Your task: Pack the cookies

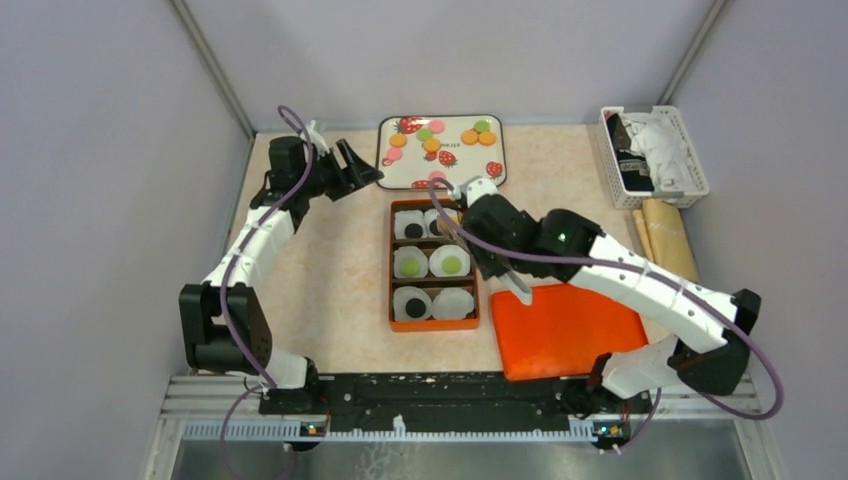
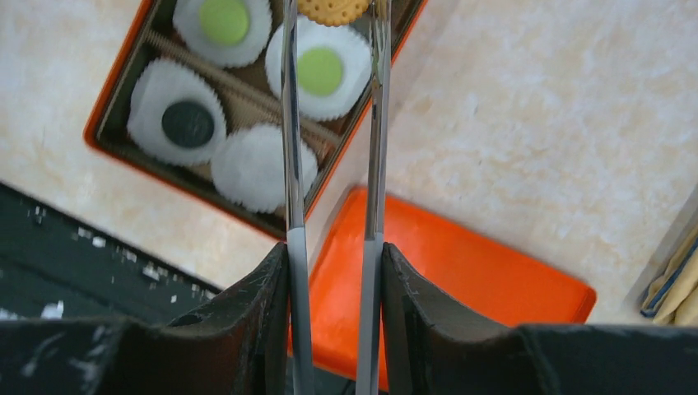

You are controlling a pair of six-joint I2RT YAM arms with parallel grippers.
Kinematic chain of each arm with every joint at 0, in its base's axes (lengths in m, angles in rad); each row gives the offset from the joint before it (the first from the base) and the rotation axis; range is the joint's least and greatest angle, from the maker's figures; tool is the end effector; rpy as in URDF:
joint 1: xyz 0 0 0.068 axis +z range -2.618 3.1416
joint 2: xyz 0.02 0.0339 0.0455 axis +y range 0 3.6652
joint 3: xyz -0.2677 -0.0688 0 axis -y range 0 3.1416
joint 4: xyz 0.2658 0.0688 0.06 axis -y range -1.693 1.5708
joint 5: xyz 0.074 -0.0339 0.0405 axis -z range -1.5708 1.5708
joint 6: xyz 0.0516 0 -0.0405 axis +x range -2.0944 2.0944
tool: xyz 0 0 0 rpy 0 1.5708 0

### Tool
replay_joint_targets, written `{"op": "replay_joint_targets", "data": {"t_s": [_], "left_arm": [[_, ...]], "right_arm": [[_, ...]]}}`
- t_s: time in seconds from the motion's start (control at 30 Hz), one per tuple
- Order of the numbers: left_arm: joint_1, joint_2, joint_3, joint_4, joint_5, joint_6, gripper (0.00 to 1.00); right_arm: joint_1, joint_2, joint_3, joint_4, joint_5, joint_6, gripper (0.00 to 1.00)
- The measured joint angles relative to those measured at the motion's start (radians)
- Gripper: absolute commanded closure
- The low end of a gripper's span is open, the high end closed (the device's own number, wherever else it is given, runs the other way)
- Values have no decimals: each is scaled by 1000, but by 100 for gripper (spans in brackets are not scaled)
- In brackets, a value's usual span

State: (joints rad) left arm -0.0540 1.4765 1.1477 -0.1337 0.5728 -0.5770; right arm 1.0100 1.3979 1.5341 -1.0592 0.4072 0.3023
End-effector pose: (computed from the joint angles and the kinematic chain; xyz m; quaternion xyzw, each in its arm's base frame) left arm 0.3687 -0.0479 0.2986 -0.0673 0.8264 -0.3850 0.4053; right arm 0.1781 0.2452 0.3760 -0.2613 0.8932 0.0383 0.3639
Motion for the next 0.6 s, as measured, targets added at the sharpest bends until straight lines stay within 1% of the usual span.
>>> {"op": "replay_joint_targets", "data": {"t_s": [0.17,0.33,0.5,0.6], "left_arm": [[0,-29,-12,2,6,-2,22],[0,-45,-24,3,11,-9,22],[-2,-62,-39,2,14,-16,22],[-2,-81,-51,1,14,-20,22]], "right_arm": [[140,-130,-128,-97,-1,144,97],[256,-204,-274,-120,-29,288,97],[367,-182,-344,-95,-53,381,97],[400,-142,-363,-69,-53,412,97]]}}
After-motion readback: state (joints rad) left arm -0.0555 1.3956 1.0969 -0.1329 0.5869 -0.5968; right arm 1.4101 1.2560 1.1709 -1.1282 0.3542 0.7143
